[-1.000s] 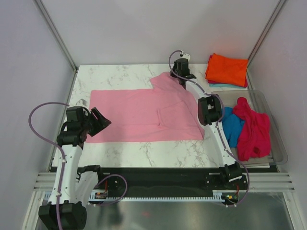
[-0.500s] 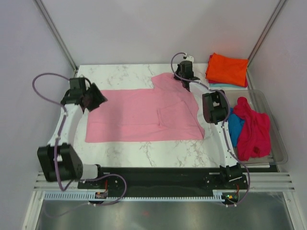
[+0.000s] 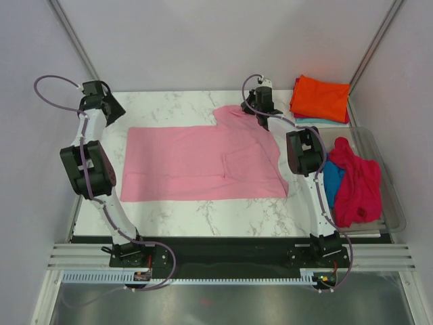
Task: Fold and stack the t-shirts
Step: Fold the tshirt
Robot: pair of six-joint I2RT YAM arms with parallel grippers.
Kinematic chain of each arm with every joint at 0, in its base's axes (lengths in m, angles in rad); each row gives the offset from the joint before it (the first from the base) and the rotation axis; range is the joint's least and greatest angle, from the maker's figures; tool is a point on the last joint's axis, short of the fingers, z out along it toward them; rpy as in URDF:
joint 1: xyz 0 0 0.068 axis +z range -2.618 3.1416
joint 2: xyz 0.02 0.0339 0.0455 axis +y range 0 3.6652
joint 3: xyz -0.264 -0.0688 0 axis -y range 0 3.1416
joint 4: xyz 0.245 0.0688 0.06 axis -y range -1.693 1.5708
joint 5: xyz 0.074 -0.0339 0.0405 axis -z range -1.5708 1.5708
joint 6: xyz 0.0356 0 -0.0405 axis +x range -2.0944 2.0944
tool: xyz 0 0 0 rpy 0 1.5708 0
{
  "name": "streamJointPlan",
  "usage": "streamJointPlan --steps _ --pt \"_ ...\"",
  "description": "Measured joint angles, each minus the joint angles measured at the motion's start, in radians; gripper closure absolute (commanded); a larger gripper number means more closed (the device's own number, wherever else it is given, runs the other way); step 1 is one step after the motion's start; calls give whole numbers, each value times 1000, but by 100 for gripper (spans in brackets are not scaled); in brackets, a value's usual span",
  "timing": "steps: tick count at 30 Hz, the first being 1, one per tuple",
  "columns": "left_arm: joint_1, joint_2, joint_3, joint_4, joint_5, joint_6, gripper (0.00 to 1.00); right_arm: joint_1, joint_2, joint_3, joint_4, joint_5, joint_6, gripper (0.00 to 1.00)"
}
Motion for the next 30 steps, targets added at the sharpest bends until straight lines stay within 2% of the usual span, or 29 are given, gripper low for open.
streamJointPlan --steps 6,10,20,30 --pt "51 213 75 -4 53 30 44 -4 0 0 3 -34 32 100" --pt "47 289 116 -11 84 48 41 -10 0 0 8 -53 52 100" --pt "39 348 171 -10 137 55 39 -19 0 0 8 -76 80 100" --pt "36 366 183 -7 163 68 47 -19 0 0 8 -91 91 100"
